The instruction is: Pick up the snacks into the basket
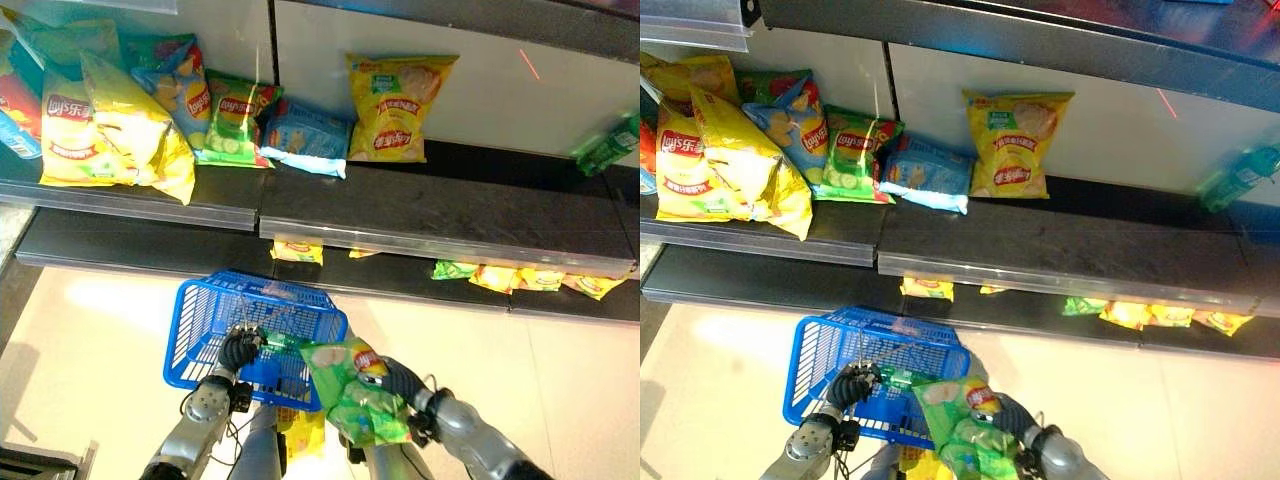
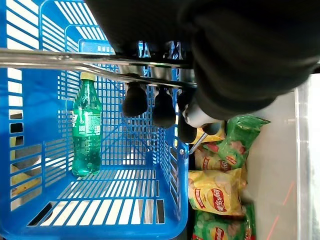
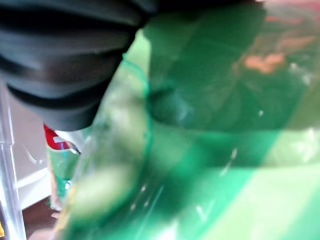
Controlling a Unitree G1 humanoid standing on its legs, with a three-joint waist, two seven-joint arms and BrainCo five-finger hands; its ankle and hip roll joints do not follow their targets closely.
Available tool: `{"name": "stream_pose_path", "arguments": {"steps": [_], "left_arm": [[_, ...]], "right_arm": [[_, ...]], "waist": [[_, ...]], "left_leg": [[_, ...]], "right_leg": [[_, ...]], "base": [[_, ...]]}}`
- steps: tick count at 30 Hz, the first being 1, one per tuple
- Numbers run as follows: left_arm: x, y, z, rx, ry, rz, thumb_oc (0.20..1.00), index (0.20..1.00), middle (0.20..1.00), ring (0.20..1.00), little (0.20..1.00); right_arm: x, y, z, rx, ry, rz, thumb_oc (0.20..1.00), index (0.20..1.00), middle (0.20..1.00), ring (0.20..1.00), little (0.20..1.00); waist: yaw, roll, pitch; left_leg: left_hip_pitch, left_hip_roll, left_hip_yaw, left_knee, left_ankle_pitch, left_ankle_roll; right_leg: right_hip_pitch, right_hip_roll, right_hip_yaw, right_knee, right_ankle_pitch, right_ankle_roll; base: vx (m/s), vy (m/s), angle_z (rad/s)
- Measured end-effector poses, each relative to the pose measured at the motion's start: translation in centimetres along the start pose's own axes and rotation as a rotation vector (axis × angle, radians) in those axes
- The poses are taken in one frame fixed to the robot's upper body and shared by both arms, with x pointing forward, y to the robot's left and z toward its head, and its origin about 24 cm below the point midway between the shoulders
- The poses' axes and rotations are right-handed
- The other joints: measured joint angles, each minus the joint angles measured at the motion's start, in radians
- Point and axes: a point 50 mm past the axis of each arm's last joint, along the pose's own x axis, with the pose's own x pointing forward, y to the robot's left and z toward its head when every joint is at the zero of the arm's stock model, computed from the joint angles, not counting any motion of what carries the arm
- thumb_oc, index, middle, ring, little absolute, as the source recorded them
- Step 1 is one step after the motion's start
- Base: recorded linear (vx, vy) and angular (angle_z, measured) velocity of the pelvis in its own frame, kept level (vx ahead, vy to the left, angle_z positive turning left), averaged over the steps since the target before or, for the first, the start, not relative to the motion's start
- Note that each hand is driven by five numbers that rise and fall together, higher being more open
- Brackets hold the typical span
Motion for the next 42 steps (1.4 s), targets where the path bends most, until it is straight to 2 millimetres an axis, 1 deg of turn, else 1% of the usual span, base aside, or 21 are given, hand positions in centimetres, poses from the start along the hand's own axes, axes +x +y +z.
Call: {"name": "stream_pose_path", "arguments": {"steps": [1,2,3,7,8,10,12,15,16,17,18,20,22,24,27,32,34,39,40,41,42], "left_arm": [[0.2,-0.5,0.4,-0.007,-0.013,-0.012,0.200,0.200,0.200,0.200,0.200],[0.3,-0.7,0.5,-0.014,-0.018,-0.017,0.200,0.200,0.200,0.200,0.200],[0.4,-0.8,0.7,-0.029,-0.020,-0.019,0.200,0.200,0.200,0.200,0.200],[0.4,-0.9,0.8,-0.031,-0.022,-0.017,0.200,0.200,0.200,0.200,0.200],[0.4,-1.0,0.8,-0.027,-0.020,-0.024,0.200,0.200,0.200,0.200,0.200],[0.4,-1.2,0.7,-0.021,-0.018,-0.034,0.200,0.200,0.200,0.200,0.200],[0.3,-1.3,0.7,-0.011,-0.018,-0.044,0.200,0.200,0.200,0.200,0.200],[0.2,-1.5,1.1,-0.027,-0.030,-0.060,0.200,0.200,0.200,0.200,0.200],[0.1,-1.7,1.4,-0.033,-0.043,-0.072,0.200,0.200,0.200,0.200,0.200],[0.1,-1.8,1.7,-0.036,-0.055,-0.078,0.200,0.200,0.200,0.200,0.200],[0.1,-2.0,2.2,-0.038,-0.071,-0.097,0.200,0.200,0.200,0.200,0.200],[0.1,-2.7,2.4,-0.038,-0.078,-0.121,0.200,0.200,0.200,0.200,0.200],[0.2,-2.8,2.6,-0.040,-0.084,-0.131,0.200,0.200,0.200,0.200,0.200],[0.3,-3.9,3.6,-0.026,-0.121,-0.190,0.200,0.200,0.200,0.200,0.200],[0.3,-5.2,4.6,-0.022,-0.158,-0.252,0.200,0.200,0.200,0.200,0.200],[0.3,-5.2,5.0,-0.021,-0.169,-0.258,0.200,0.200,0.200,0.200,0.200],[0.3,-5.4,5.6,-0.026,-0.192,-0.267,0.200,0.200,0.200,0.200,0.200],[0.3,-5.5,5.5,-0.026,-0.191,-0.269,0.200,0.200,0.200,0.200,0.200],[0.3,-5.5,5.5,-0.025,-0.190,-0.271,0.200,0.200,0.200,0.200,0.200],[0.2,-5.6,5.4,-0.023,-0.188,-0.275,0.200,0.200,0.200,0.200,0.200],[0.2,-5.8,5.4,-0.023,-0.185,-0.280,0.200,0.200,0.200,0.200,0.200]], "right_arm": [[0.5,0.0,0.9,-0.017,-0.024,-0.011,0.200,0.200,0.200,0.200,0.200],[0.8,0.1,1.5,-0.027,-0.034,-0.014,0.200,0.200,0.200,0.200,0.200],[1.2,0.4,2.0,-0.033,-0.038,-0.021,0.200,0.200,0.200,0.200,0.200],[2.4,0.6,2.0,-0.037,0.011,-0.059,0.200,0.200,0.200,0.200,0.200],[2.5,0.5,1.7,-0.034,0.034,-0.072,0.200,0.200,0.200,0.200,0.200],[2.8,0.5,2.1,-0.038,0.036,-0.091,0.200,0.200,0.200,0.200,0.200],[3.0,0.2,2.3,-0.056,0.042,-0.109,0.200,0.200,0.200,0.200,0.200],[3.5,-0.6,3.5,-0.103,0.035,-0.139,0.200,0.200,0.200,0.200,0.200],[3.6,-0.9,4.3,-0.125,0.019,-0.153,0.200,0.200,0.200,0.200,0.200],[3.7,-1.2,4.6,-0.134,0.014,-0.161,0.200,0.200,0.200,0.200,0.200],[3.9,-1.8,5.3,-0.150,0.016,-0.174,0.200,0.200,0.200,0.200,0.200],[4.1,-2.1,5.9,-0.174,0.019,-0.185,0.200,0.200,0.200,0.200,0.200],[4.2,-2.3,6.2,-0.180,0.025,-0.198,0.200,0.200,0.200,0.200,0.200],[4.4,-2.6,7.0,-0.227,0.017,-0.237,0.200,0.200,0.200,0.200,0.200],[4.5,-2.7,7.7,-0.275,0.003,-0.254,0.200,0.200,0.200,0.200,0.200],[4.7,-1.9,8.2,-0.332,-0.017,-0.225,0.200,0.200,0.200,0.200,0.200],[4.9,-1.1,8.7,-0.375,-0.036,-0.201,0.200,0.200,0.200,0.200,0.200],[5.1,0.5,9.6,-0.412,-0.080,-0.154,0.200,0.200,0.200,0.200,0.200],[5.1,0.7,9.7,-0.419,-0.084,-0.147,0.213,0.213,0.213,0.213,0.213],[5.2,1.1,9.8,-0.425,-0.088,-0.135,0.514,0.514,0.514,0.514,0.514],[5.2,1.3,9.8,-0.446,-0.089,-0.126,1.000,1.000,1.000,1.000,1.000]], "waist": [[0.008,0.012,0.007],[0.020,0.021,0.012],[0.022,0.028,0.015],[0.041,0.042,0.023],[0.041,0.043,0.024],[0.045,0.046,0.025],[0.045,0.051,0.028],[0.049,0.066,0.033],[0.061,0.072,0.032],[0.071,0.077,0.033],[0.071,0.089,0.036],[0.093,0.107,0.041],[0.098,0.113,0.041],[0.099,0.117,0.042],[0.100,0.121,0.044],[0.119,0.125,0.046],[0.128,0.125,0.045],[0.128,0.125,0.046],[0.128,0.125,0.046],[0.128,0.125,0.046],[0.128,0.125,0.046]], "left_leg": [[-0.006,0.001,-0.002,0.001,0.002,-0.001],[-0.008,0.002,-0.003,0.001,0.002,-0.001],[-0.008,0.002,-0.003,0.000,0.003,-0.001],[-0.009,0.001,-0.009,0.001,0.007,0.002],[-0.009,0.000,-0.010,0.001,0.007,0.002],[-0.010,-0.001,-0.017,0.001,0.007,0.001],[-0.010,-0.002,-0.021,0.000,0.006,-0.001],[-0.016,-0.003,-0.030,-0.002,0.006,-0.005],[-0.026,-0.004,-0.031,-0.001,0.003,-0.001],[-0.031,-0.004,-0.031,-0.001,0.003,-0.001],[-0.042,-0.005,-0.034,-0.001,0.005,-0.004],[-0.046,-0.006,-0.039,0.000,0.012,-0.006],[-0.047,-0.009,-0.045,-0.003,0.015,-0.010],[-0.059,-0.015,-0.067,-0.002,0.020,-0.011],[-0.072,-0.023,-0.088,-0.002,0.025,-0.013],[-0.074,-0.026,-0.094,-0.002,0.025,-0.014],[-0.080,-0.026,-0.095,0.001,0.025,-0.014],[-0.083,-0.027,-0.096,0.002,0.025,-0.015],[-0.084,-0.027,-0.096,0.002,0.025,-0.015],[-0.087,-0.027,-0.096,0.002,0.025,-0.015],[-0.089,-0.027,-0.096,0.002,0.025,-0.015]], "right_leg": [[-0.005,0.000,-0.003,0.001,0.004,-0.006],[-0.005,0.000,-0.007,0.004,0.006,-0.008],[-0.005,0.000,-0.011,0.004,0.006,-0.009],[-0.001,-0.002,-0.016,-0.002,0.004,-0.010],[-0.001,-0.002,-0.016,-0.002,0.004,-0.009],[0.000,-0.002,-0.017,-0.002,0.003,-0.008],[0.000,-0.002,-0.019,-0.001,0.002,-0.008],[-0.008,-0.002,-0.024,0.010,0.001,-0.010],[-0.023,-0.003,-0.024,0.021,-0.001,-0.013],[-0.032,-0.003,-0.023,0.026,-0.001,-0.014],[-0.045,-0.004,-0.025,0.034,-0.002,-0.015],[-0.050,-0.005,-0.029,0.040,-0.003,-0.017],[-0.051,-0.010,-0.036,0.045,-0.007,-0.021],[-0.057,-0.014,-0.050,0.050,-0.015,-0.020],[-0.065,-0.021,-0.067,0.060,-0.025,-0.020],[-0.067,-0.023,-0.066,0.069,-0.036,-0.021],[-0.076,-0.024,-0.067,0.078,-0.039,-0.022],[-0.080,-0.024,-0.067,0.080,-0.040,-0.022],[-0.082,-0.024,-0.067,0.080,-0.040,-0.022],[-0.084,-0.024,-0.067,0.081,-0.040,-0.022],[-0.086,-0.024,-0.067,0.081,-0.040,-0.022]], "base": [[-0.01,-0.006,0.05],[-0.01,-0.016,0.05],[-0.01,-0.015,0.05],[0.00,-0.009,0.04],[0.00,0.000,0.00],[-0.01,-0.015,0.04],[-0.01,-0.006,0.06],[-0.01,-0.001,0.05],[0.00,0.000,0.00],[-0.01,0.001,0.03],[-0.01,-0.003,0.03],[-0.01,0.000,0.03],[0.00,-0.011,0.11],[0.01,-0.017,0.23],[0.01,-0.006,0.24],[0.01,-0.001,0.08],[0.01,0.008,0.02],[0.00,0.000,0.00],[0.00,0.000,0.00],[0.00,0.000,0.00],[0.00,0.000,0.00]]}}
